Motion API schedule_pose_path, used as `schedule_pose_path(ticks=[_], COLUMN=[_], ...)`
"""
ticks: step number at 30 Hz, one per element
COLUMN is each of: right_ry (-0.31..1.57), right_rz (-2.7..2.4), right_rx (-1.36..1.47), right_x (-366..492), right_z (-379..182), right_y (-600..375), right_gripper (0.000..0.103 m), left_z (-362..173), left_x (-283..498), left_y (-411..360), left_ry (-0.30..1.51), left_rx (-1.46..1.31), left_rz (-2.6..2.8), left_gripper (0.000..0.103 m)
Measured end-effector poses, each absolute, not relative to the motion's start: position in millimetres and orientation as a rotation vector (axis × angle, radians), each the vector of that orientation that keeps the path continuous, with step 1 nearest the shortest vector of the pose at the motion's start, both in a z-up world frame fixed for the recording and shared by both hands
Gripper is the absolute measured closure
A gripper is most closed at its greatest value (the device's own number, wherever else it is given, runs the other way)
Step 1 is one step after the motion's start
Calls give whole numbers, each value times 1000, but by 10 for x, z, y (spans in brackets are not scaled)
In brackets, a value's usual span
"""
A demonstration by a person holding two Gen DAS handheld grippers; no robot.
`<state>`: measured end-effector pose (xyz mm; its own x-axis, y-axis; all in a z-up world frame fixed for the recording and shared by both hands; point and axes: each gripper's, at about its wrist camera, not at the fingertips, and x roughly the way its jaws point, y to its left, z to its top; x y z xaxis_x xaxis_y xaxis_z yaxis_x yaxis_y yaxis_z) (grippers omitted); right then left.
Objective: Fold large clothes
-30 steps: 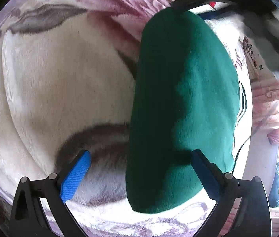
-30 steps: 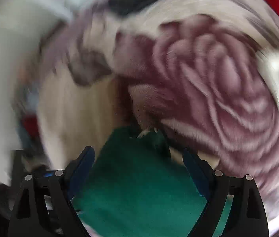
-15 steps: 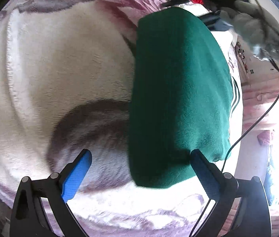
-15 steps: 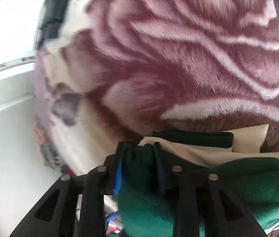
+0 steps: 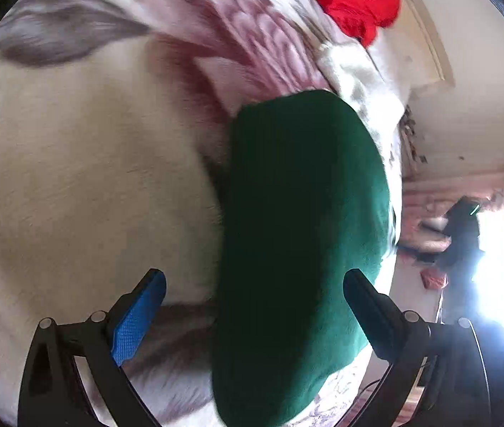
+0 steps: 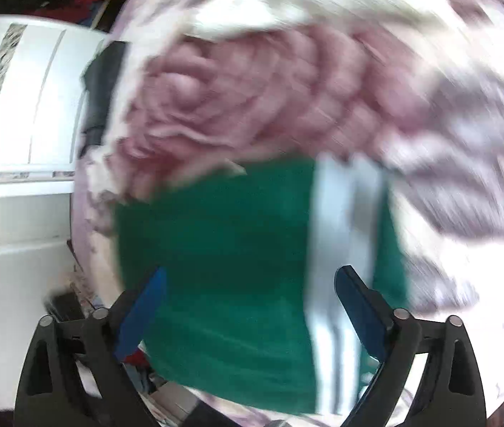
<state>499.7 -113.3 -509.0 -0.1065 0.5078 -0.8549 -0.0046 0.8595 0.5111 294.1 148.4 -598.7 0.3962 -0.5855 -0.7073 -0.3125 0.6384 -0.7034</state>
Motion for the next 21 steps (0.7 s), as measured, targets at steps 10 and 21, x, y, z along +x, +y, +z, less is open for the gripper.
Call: schedule_pose_path(ticks=[10,21], right_ry=[1663,1740], right_rz=[529,935], right_rx=[717,1040], right_x=[4306,4626], right_z=[-6564,-6972], right_y=[-1934,-1522], right_gripper=[0,0], left_z=[-6333,-6404], left_x=[3049,3173], left_y=[1038,1208], left_ry=[1330,1301], left_rx=[-858,-983], left_rz=[-382,-428], left_gripper=[1,1])
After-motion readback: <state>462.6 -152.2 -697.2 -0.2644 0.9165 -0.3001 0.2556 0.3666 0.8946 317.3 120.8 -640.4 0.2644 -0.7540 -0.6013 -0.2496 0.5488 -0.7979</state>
